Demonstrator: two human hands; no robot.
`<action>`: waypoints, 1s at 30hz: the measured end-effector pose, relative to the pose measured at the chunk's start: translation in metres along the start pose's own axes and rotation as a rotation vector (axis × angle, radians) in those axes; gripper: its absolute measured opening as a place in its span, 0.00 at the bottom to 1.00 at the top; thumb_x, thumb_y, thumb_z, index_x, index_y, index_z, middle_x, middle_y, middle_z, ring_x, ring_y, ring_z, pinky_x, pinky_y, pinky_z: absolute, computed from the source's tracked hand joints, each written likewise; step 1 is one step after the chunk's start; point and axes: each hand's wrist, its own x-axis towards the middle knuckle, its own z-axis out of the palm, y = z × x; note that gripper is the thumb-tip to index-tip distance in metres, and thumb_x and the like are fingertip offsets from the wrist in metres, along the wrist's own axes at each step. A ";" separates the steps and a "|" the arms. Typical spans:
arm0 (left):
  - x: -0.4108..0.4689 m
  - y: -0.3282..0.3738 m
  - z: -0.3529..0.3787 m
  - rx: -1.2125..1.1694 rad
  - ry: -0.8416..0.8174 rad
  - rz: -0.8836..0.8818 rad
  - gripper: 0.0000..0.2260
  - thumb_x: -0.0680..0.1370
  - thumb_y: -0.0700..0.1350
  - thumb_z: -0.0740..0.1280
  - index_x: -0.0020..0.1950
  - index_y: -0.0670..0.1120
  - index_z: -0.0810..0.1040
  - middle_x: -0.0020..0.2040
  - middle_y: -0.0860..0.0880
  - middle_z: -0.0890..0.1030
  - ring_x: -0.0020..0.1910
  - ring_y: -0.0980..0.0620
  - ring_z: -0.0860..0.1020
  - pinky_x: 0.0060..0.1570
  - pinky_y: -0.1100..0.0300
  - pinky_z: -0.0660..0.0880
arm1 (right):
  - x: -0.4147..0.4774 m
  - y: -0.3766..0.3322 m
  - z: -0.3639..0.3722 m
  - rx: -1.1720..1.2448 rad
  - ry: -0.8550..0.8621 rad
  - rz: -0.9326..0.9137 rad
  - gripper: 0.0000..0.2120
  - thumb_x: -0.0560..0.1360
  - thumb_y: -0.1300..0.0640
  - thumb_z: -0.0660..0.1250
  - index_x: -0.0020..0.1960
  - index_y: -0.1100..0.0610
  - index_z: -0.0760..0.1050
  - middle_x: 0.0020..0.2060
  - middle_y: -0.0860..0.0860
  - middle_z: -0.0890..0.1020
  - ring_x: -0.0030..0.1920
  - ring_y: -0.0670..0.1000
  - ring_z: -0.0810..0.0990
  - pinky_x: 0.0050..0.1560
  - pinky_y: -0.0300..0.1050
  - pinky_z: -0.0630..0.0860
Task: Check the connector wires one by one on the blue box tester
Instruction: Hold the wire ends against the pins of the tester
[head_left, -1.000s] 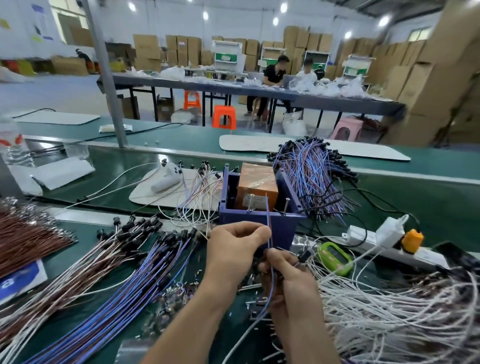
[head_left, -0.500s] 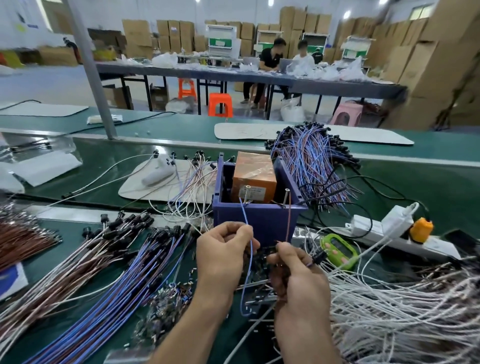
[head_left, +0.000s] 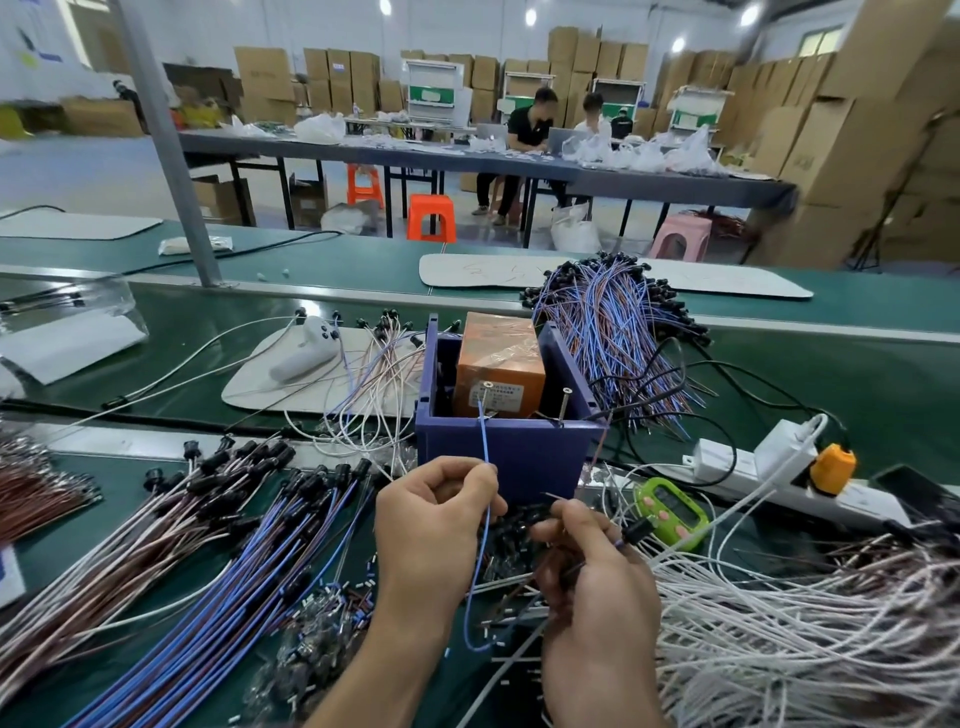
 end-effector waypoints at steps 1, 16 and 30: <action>-0.001 0.000 0.000 0.007 -0.003 0.006 0.07 0.75 0.43 0.74 0.40 0.55 0.87 0.32 0.47 0.85 0.31 0.55 0.82 0.35 0.68 0.77 | 0.000 0.000 0.000 0.010 -0.001 0.007 0.16 0.77 0.63 0.71 0.31 0.53 0.84 0.30 0.57 0.83 0.23 0.46 0.73 0.20 0.35 0.66; -0.004 0.004 0.001 -0.017 -0.048 0.012 0.08 0.76 0.41 0.74 0.39 0.53 0.87 0.32 0.46 0.85 0.31 0.54 0.83 0.36 0.66 0.78 | -0.003 0.000 0.000 -0.049 -0.053 0.019 0.17 0.75 0.65 0.71 0.29 0.54 0.81 0.27 0.55 0.79 0.24 0.47 0.73 0.21 0.36 0.66; -0.002 -0.001 0.001 -0.020 -0.040 0.020 0.08 0.76 0.40 0.73 0.39 0.52 0.87 0.31 0.46 0.85 0.30 0.55 0.82 0.34 0.67 0.77 | -0.003 0.004 0.002 -0.019 -0.066 -0.015 0.20 0.72 0.68 0.72 0.26 0.51 0.78 0.25 0.52 0.76 0.23 0.46 0.73 0.21 0.36 0.66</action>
